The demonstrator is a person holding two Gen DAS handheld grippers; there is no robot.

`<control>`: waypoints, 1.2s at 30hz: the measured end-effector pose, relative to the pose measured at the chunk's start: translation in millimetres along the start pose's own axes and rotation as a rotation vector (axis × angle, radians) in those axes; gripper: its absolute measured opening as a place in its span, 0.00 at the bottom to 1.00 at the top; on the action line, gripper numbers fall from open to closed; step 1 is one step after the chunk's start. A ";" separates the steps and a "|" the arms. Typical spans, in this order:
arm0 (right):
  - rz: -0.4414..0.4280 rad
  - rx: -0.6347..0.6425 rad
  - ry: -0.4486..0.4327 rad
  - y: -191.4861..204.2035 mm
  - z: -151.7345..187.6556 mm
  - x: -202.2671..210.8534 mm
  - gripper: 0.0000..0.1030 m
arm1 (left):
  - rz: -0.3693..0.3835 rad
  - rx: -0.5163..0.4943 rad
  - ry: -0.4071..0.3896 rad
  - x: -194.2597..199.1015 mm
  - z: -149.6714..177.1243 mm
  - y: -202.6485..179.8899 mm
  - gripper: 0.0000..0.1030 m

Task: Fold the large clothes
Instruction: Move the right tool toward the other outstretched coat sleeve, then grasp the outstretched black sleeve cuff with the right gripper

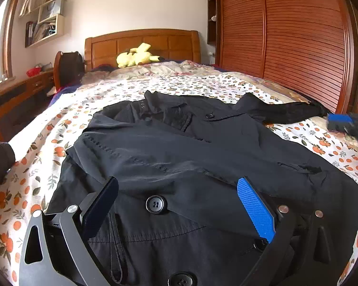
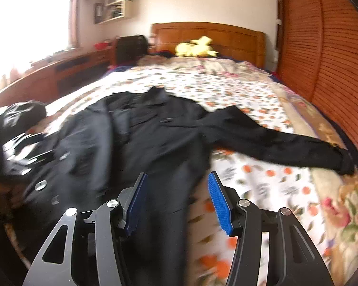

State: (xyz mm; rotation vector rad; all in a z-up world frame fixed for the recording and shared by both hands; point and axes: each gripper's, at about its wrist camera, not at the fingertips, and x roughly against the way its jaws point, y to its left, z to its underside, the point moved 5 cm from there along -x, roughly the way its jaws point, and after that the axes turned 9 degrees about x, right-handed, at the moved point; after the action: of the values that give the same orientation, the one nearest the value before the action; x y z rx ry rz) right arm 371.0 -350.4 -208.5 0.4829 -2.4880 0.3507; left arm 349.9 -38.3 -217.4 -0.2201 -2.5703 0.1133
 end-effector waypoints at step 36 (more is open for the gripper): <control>0.264 -0.535 0.250 -246.8 43.8 -126.1 0.57 | 0.022 0.016 0.009 -0.8 0.1 0.4 0.98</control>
State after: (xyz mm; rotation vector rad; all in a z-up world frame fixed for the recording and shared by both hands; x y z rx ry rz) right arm 548.4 -554.9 -282.3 -0.1025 -2.2731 -0.1528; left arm 350.5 -38.1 -217.9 -0.2417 -2.5576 0.1410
